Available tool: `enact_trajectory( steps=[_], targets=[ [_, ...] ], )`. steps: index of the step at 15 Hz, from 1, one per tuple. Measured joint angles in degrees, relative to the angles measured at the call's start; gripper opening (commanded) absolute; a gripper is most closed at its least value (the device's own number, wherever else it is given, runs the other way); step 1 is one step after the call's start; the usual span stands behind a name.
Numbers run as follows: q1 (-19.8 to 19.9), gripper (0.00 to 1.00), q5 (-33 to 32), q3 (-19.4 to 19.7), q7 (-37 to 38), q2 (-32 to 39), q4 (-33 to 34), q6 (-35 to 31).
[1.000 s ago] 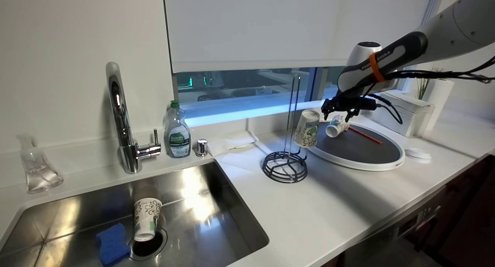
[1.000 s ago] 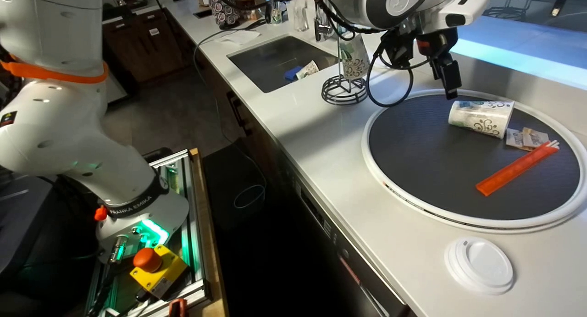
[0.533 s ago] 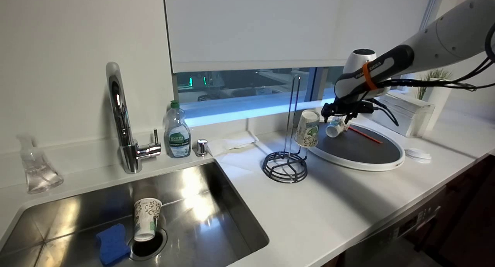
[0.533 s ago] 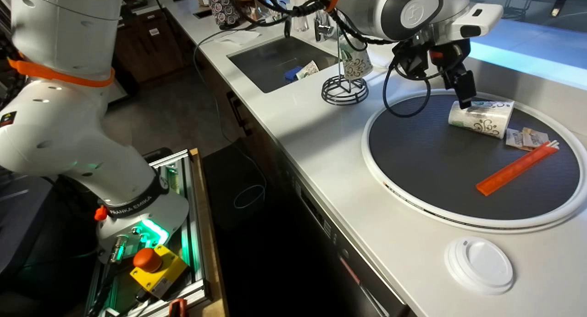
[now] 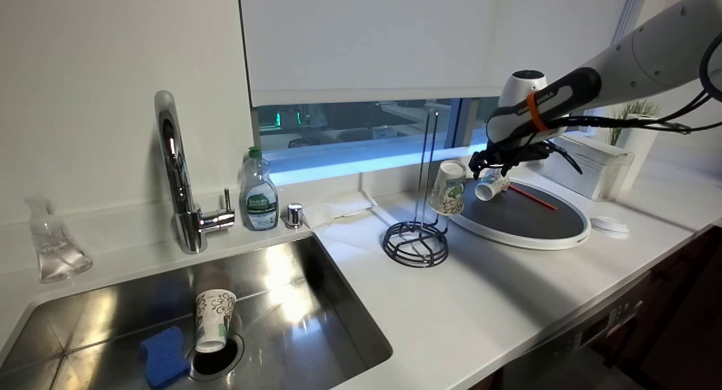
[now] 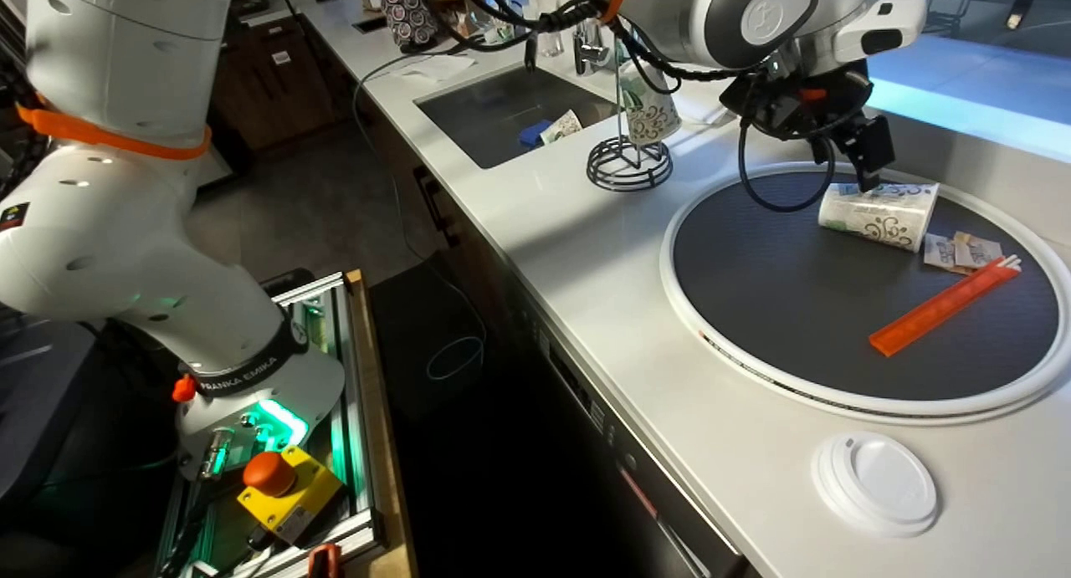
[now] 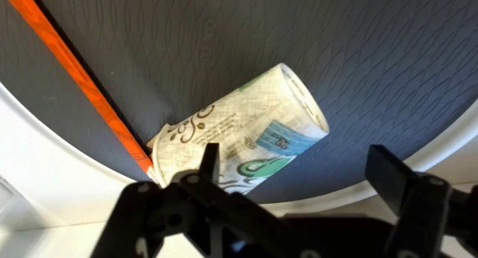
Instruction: Put the coffee cups on the silver holder.
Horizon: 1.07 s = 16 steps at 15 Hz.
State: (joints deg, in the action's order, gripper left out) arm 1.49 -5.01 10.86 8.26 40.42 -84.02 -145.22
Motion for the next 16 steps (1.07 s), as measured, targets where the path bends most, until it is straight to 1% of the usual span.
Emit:
enact_trajectory(
  steps=[6, 16],
  targets=[
    [-0.1, 1.0, -4.8, 0.0, -7.1, -0.3, 0.5, 1.9],
    [-1.1, 1.0, -13.1, -0.1, -12.5, 0.6, 0.5, 2.0]
  ],
)
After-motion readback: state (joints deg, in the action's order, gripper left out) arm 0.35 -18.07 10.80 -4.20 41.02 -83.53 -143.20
